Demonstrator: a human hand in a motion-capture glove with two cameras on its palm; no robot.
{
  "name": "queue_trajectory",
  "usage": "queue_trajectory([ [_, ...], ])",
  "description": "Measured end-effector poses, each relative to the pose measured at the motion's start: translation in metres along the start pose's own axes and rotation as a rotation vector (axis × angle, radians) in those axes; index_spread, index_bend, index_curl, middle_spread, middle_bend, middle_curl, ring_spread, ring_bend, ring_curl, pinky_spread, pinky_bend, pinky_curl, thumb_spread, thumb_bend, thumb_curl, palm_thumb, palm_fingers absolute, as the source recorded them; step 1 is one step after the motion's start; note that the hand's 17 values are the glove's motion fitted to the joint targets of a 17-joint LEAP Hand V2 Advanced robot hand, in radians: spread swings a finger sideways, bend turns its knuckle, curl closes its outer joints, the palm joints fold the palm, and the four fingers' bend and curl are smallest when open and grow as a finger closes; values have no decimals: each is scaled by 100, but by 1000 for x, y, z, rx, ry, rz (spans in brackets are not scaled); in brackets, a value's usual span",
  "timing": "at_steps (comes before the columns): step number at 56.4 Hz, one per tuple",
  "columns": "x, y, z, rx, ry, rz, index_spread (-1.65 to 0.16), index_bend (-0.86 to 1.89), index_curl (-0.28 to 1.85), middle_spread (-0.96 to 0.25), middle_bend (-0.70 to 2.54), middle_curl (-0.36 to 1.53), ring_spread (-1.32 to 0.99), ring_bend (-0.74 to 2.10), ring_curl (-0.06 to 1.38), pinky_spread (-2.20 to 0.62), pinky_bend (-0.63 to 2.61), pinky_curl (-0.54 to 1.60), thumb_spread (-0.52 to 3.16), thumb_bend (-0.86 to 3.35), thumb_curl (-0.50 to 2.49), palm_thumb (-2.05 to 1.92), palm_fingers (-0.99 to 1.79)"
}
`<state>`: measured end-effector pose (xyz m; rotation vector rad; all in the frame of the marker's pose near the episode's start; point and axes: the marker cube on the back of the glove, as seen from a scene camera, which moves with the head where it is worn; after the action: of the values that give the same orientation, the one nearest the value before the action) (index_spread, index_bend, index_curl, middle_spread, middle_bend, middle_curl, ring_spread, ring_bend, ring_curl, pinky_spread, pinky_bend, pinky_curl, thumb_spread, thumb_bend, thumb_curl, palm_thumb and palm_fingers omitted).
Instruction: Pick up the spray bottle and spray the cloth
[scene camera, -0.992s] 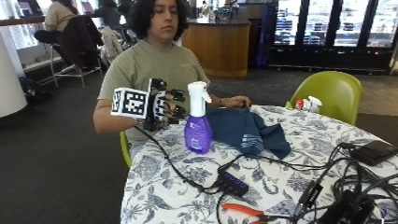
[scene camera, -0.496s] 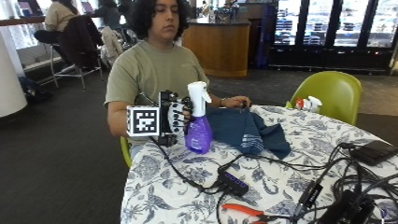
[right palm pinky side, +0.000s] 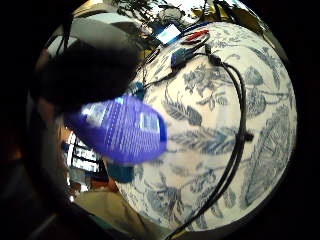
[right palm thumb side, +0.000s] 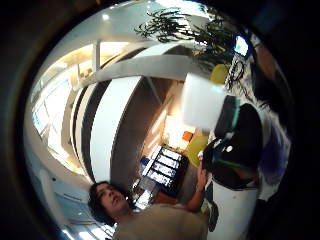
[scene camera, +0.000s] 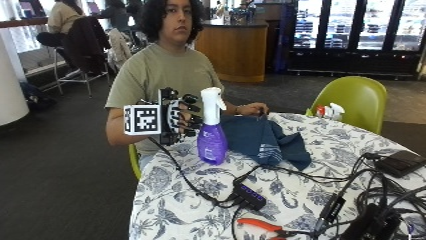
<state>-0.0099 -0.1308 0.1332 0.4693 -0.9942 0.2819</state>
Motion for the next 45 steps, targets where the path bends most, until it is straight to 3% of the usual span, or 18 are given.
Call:
queue_trajectory([
  [5,-6,25,-4,-31,40,4,-23,38,57,-6,53,63,-8,73,56,-3,56,59,145,2,55,83,51],
  [13,-10,64,-19,-124,171,14,-27,25,47,1,37,53,-3,50,44,14,44,47,136,-2,53,79,35],
  [32,-5,156,-55,-47,227,64,-32,15,38,6,20,41,1,35,35,22,34,38,117,-2,50,78,35],
  [45,8,163,-56,-66,172,105,-33,15,34,7,19,39,1,31,34,23,31,36,111,-2,48,77,37],
])
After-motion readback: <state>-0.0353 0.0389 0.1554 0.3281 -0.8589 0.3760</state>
